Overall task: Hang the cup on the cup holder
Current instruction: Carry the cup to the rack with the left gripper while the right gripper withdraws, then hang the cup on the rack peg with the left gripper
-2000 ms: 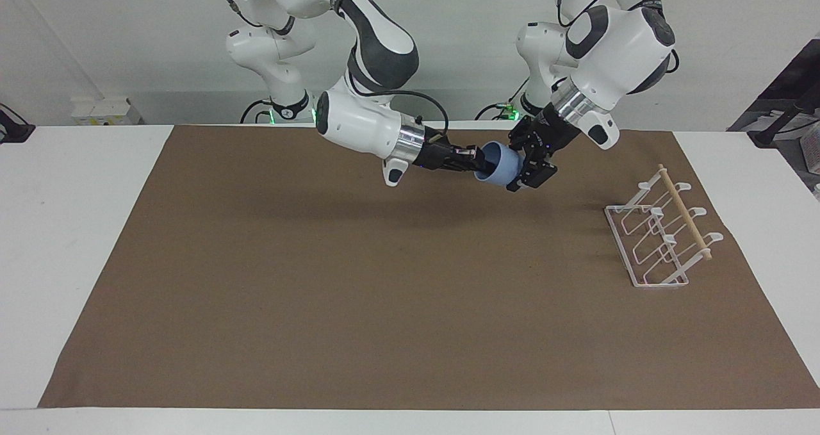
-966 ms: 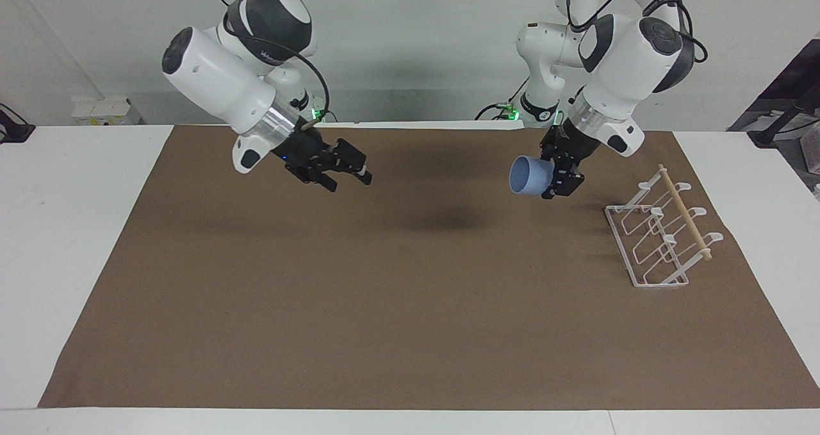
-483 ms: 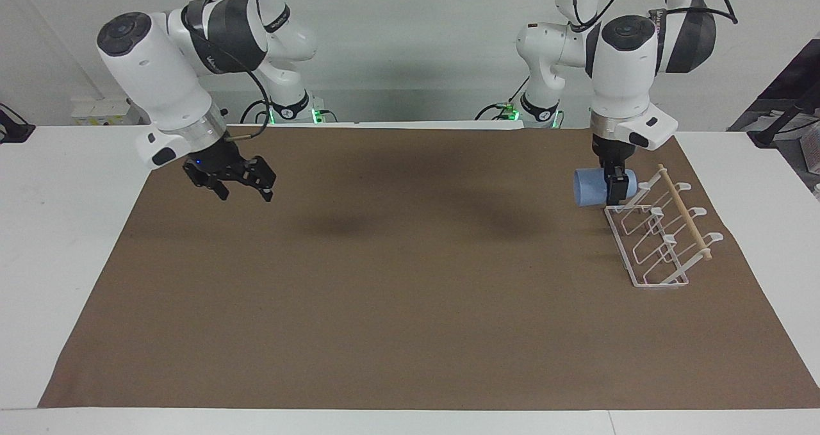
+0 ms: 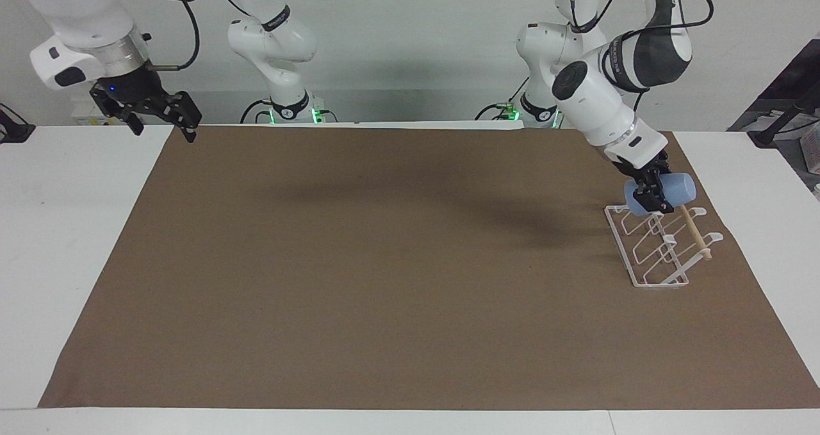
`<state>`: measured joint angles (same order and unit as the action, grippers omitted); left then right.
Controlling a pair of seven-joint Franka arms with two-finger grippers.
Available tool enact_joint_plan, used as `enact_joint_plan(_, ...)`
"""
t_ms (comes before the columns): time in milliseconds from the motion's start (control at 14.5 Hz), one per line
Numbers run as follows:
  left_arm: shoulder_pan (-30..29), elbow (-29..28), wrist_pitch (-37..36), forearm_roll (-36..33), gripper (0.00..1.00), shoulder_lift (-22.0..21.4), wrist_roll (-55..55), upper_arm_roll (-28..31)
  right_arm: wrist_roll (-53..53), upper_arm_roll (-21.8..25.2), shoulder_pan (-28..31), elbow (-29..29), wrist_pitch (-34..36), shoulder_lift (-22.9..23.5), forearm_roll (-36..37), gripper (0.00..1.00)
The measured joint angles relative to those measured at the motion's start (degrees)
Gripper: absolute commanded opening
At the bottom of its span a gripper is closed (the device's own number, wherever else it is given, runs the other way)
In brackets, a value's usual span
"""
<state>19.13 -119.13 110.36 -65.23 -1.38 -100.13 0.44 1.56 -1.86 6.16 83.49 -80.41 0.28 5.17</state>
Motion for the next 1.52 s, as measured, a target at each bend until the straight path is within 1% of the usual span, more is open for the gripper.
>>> enact_joint_plan(69,-0.10,0.10,0.00,-4.81,0.33,1.46,-0.05,0.03,-0.12,2.45,-2.55,0.50,0.19,-0.48,0.00,0.99)
enact_joint_plan(138,-0.50,0.28,0.00,-9.68,0.33,2.77,-0.16,0.05,-0.16,3.68,-4.12,1.22,0.34,-0.94,0.00,0.99)
enact_joint_plan(276,-1.92,0.56,0.21,-18.10,0.33,4.19,-0.21,0.09,-0.16,4.01,-5.20,2.50,0.35,-1.72,0.00,0.99)
enact_joint_plan(414,-3.49,0.80,1.58,-23.17,0.33,4.88,-0.17,0.09,-0.18,4.00,-5.64,3.15,0.35,-2.08,0.00,0.99)
enact_joint_plan(552,-4.43,0.89,3.50,-24.38,0.33,6.02,-0.20,0.07,-0.22,3.99,-5.95,3.61,0.35,-2.03,0.00,0.99)
enact_joint_plan(828,-4.37,1.76,6.67,-24.66,0.33,8.52,-0.90,-0.53,-0.41,3.95,-6.78,3.81,0.35,-1.22,-0.01,0.99)
enact_joint_plan(1034,-4.48,1.50,8.88,-24.66,0.33,8.88,-0.91,-0.58,-1.30,4.11,-6.60,3.84,0.35,-1.13,-0.01,0.99)
enact_joint_plan(1241,-5.59,0.10,9.38,-24.66,0.33,8.90,-1.12,-0.35,-2.21,4.47,-6.48,3.90,0.35,-1.13,-0.03,0.99)
enact_joint_plan(1517,-7.88,-0.05,11.84,-24.66,0.33,8.90,-1.26,-0.19,-2.29,4.74,-4.78,4.07,0.35,-1.13,-3.08,0.99)
